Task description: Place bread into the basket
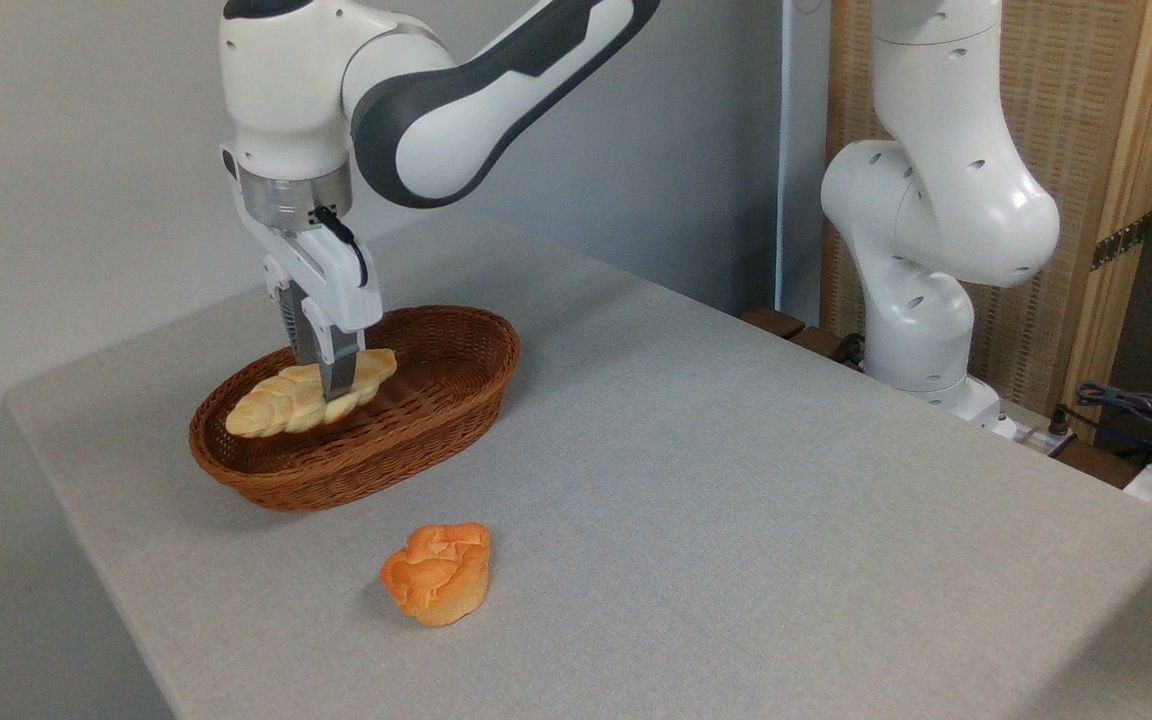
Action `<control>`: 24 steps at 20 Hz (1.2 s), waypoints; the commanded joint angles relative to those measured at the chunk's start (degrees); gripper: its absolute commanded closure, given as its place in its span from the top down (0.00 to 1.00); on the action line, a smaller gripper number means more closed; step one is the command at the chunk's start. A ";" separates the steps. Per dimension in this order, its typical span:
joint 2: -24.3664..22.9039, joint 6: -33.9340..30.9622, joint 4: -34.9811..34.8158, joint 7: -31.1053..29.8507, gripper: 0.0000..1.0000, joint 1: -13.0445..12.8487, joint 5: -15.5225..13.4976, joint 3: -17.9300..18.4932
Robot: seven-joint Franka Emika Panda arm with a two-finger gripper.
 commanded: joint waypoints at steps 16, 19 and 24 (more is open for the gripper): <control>-2.75 -13.66 8.66 -0.56 1.00 4.05 4.76 1.21; -3.45 -21.84 12.88 1.54 1.00 3.88 10.04 6.03; -7.32 -23.00 12.98 6.21 1.00 0.64 8.65 15.87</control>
